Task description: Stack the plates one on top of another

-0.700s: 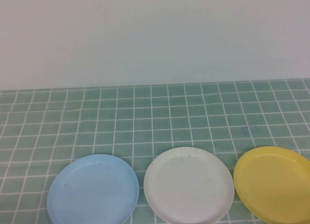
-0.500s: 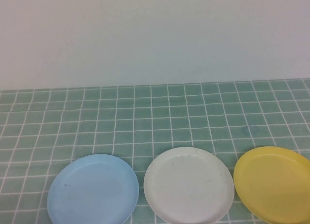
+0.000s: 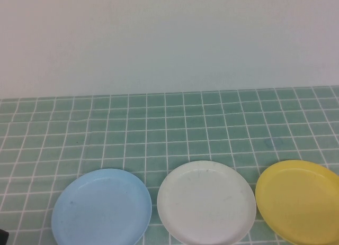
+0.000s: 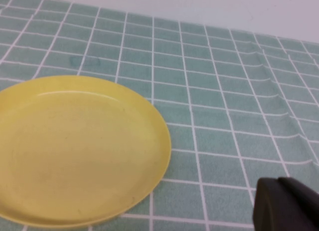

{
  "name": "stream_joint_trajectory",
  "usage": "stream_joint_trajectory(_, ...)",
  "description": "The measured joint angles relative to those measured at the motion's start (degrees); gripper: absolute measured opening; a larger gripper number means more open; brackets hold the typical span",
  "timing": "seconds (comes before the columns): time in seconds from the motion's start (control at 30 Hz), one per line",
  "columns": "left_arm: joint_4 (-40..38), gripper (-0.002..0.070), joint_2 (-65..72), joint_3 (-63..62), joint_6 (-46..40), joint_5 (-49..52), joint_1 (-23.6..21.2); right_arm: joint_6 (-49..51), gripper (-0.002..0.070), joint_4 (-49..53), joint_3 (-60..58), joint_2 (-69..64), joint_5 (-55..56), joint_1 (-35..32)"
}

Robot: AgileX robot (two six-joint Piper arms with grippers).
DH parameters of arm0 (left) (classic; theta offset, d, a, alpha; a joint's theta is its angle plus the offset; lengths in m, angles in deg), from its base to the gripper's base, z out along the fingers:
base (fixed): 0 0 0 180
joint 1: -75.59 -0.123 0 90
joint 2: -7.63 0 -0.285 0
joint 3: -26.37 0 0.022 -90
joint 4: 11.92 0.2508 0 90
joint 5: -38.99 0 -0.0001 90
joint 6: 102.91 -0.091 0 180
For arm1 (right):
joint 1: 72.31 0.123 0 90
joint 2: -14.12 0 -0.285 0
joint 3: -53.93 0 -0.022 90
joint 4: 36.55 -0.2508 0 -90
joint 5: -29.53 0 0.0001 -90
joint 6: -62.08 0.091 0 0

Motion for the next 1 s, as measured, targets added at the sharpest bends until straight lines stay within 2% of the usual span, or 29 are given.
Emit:
stream_joint_trajectory(0.07, -7.9, 0.0, 0.0, 0.0, 2.3, -1.3, 0.0, 0.0, -0.0002, 0.0, 0.0, 0.0, 0.0, 0.0)
stream_joint_trajectory(0.17, -14.7, 0.0, 0.0, 0.0, 3.1, -1.8, 0.0, 0.0, -0.0002, 0.0, 0.0, 0.0, 0.0, 0.0)
stream_joint_trajectory(0.33, -16.0, 0.0, 0.0, 0.0, 3.0, -6.2, 0.0, 0.0, -0.0002, 0.0, 0.0, 0.0, 0.0, 0.0)
stream_joint_trajectory(0.63, -16.0, 0.0, 0.0, 0.0, -0.6, -5.3, 0.1, 0.0, -0.0002, 0.0, 0.0, 0.0, 0.0, 0.0)
stream_joint_trajectory(0.8, -16.9, 0.0, 0.0, -0.4, -7.5, -3.6, 0.1, 0.0, -0.0002, 0.0, 0.0, 0.0, 0.0, 0.0)
stream_joint_trajectory(1.0, -17.0, 0.0, 0.0, -7.2, -18.5, 1.5, 0.1, 0.0, -0.0002, 0.0, 0.0, 0.0, 0.0, 0.0)
